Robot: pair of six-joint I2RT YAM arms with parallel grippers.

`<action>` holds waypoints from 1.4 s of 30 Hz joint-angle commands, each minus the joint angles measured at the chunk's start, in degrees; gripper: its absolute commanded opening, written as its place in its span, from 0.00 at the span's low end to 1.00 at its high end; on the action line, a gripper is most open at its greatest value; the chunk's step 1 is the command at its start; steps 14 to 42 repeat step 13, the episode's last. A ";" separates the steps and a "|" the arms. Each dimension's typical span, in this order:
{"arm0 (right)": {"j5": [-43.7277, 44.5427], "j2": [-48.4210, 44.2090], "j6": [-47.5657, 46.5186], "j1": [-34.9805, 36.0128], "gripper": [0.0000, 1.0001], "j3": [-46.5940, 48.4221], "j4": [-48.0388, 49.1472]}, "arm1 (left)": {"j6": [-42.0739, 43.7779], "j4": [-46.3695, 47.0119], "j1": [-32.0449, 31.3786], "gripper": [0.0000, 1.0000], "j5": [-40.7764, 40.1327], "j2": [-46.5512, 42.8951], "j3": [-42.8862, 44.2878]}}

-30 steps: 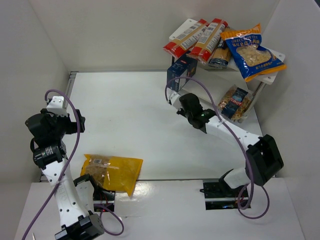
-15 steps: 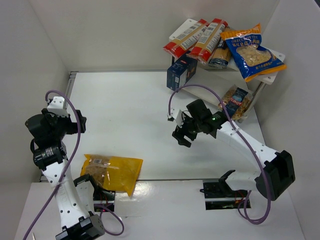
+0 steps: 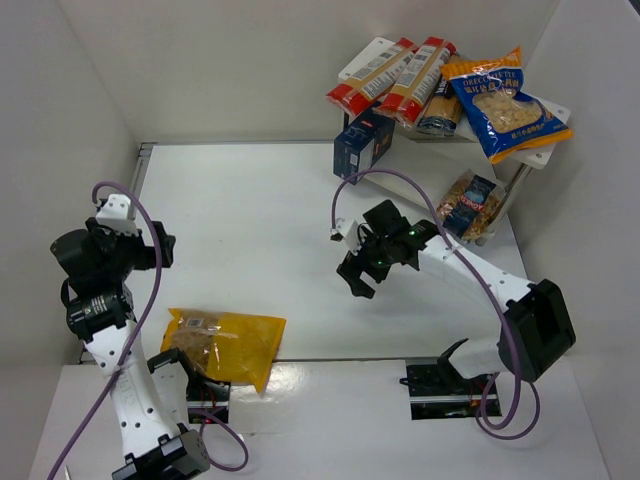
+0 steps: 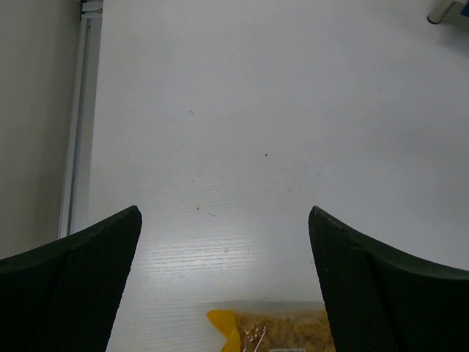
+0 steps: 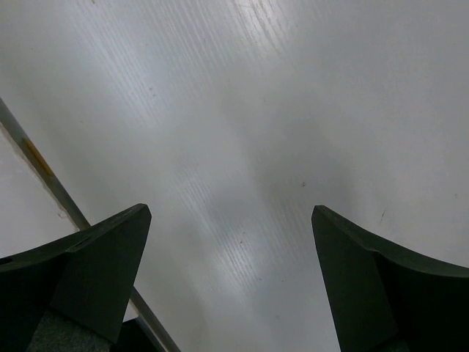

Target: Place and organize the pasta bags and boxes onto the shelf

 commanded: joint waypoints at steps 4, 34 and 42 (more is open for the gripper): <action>-0.76 -0.32 0.56 0.52 0.99 0.69 1.69 | 1.22 0.31 0.22 1.00 2.63 -0.60 -0.03; -1.29 -0.32 -0.58 0.52 0.99 0.69 0.63 | 1.74 0.31 0.22 1.00 3.16 -0.60 -0.03; -1.29 -0.32 -0.58 0.52 0.99 0.69 0.63 | 1.74 0.31 0.22 1.00 3.16 -0.60 -0.03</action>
